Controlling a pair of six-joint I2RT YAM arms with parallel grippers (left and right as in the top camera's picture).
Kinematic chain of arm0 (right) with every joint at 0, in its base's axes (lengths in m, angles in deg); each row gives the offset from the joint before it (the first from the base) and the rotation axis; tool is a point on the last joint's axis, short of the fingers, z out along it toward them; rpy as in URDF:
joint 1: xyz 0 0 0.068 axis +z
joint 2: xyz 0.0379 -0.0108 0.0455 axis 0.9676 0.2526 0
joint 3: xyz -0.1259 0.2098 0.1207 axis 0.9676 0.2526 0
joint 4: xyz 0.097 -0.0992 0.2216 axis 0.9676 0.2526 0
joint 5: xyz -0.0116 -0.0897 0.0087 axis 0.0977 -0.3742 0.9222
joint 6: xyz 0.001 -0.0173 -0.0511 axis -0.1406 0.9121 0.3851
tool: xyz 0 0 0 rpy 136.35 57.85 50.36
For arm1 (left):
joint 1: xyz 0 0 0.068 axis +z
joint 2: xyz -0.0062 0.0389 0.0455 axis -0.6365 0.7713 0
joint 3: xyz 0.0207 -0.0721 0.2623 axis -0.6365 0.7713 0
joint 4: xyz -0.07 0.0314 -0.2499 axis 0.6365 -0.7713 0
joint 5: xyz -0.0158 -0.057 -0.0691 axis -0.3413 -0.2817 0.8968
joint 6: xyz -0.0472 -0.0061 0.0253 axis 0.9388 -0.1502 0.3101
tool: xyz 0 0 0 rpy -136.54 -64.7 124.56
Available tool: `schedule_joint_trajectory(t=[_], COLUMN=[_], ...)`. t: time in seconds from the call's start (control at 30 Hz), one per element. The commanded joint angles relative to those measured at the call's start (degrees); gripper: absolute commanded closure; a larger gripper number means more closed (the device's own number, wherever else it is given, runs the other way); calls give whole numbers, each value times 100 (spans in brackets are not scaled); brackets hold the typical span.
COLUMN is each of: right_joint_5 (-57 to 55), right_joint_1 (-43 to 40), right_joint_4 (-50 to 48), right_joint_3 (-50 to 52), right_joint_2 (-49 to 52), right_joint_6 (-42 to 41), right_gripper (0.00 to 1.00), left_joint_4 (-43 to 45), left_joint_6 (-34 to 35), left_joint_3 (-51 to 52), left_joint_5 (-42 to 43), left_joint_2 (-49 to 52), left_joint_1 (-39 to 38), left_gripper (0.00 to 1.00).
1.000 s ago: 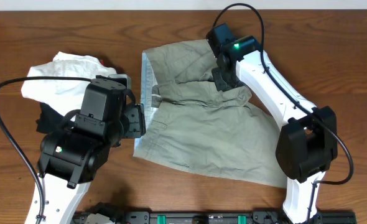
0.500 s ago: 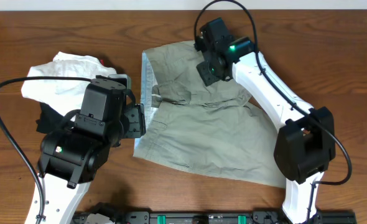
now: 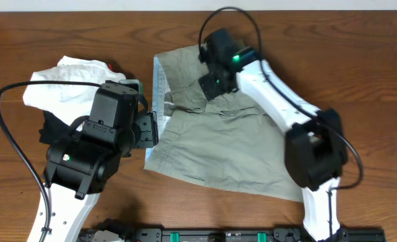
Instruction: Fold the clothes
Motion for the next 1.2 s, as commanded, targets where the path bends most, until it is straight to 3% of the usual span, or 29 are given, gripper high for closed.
schedule_joint_trajectory(t=[0.0,0.1,0.3,0.33,0.63,0.7,0.73,0.83,0.87,0.97,1.17], right_joint_5=[-181,-706,-1381,-1464,-1521,-1102,-564,494,673,507,-850], right_joint_1=[173,216,157,125,-308,-367,-374,-356,-319,-175,146], right_joint_4=[90,151,289,361,1285,1231,1086,632,382,-278,-946], right_joint_3=[13,13,4,4,4,4,4,7,7,11,11], right_joint_2=[365,446,400,363,-323,-352,-350,-269,-238,-129,280], right_joint_6=[-778,-1209,-1386,-1386,-1375,-1014,-649,-284,-289,-636,-1565], right_gripper=[39,44,98,99,99,99,96,73,65,54,53], left_joint_4=[-33,-35,-39,-46,-57,-57,-57,-52,-50,-59,-166], left_joint_6=[-98,-98,-96,-96,-98,-98,-98,-98,-98,-98,-98], left_joint_3=[-83,-83,-83,-83,-83,-83,-83,-83,-83,-83,-83], left_joint_5=[-48,-48,-48,-48,-48,-50,-48,-50,-50,-48,-48], left_joint_2=[9,9,9,9,9,9,9,11,11,11,9], left_joint_1=[35,35,35,35,35,35,35,35,35,35,35], left_gripper=[38,38,37,38,38,38,38,38,38,37,37])
